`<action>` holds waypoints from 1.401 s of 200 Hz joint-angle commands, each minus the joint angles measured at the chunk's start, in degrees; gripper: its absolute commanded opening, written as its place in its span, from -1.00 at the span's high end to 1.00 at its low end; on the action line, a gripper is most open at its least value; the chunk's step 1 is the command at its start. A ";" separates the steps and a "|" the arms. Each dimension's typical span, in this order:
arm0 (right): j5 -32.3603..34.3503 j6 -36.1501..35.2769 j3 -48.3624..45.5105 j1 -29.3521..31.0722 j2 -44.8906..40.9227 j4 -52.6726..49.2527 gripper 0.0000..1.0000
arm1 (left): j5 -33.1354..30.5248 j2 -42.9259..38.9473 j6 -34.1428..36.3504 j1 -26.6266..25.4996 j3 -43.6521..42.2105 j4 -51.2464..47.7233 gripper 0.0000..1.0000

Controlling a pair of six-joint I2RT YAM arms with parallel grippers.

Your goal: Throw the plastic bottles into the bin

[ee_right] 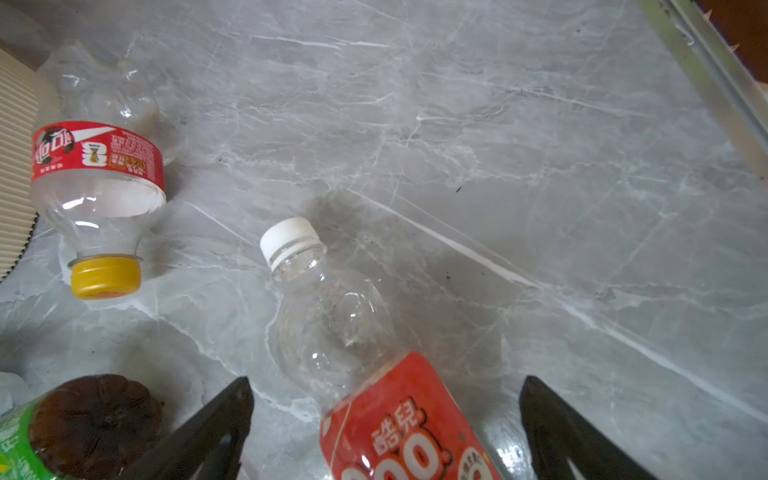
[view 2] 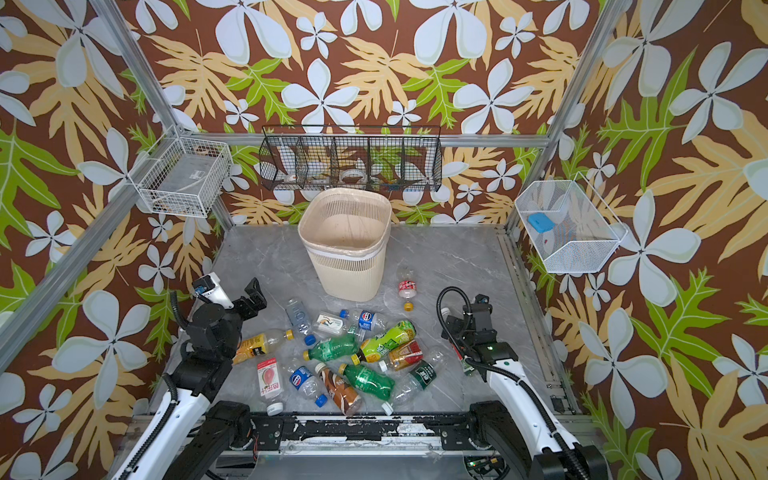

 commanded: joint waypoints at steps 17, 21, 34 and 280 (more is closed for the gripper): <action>-0.86 -0.09 0.04 0.26 3.87 0.90 -0.89 | -0.32 0.90 -0.12 0.05 0.36 0.70 -0.99; -0.86 -0.24 0.03 0.26 4.49 1.20 -0.88 | -0.32 0.90 -0.10 0.03 0.42 0.61 -0.98; -1.00 -0.39 0.18 0.26 6.72 2.08 -0.82 | -0.48 0.97 -0.10 0.03 0.43 0.52 -0.99; 0.44 -7.76 36.97 4.79 16.04 -1.43 0.16 | -1.92 2.99 -0.05 0.05 0.64 -0.19 -0.99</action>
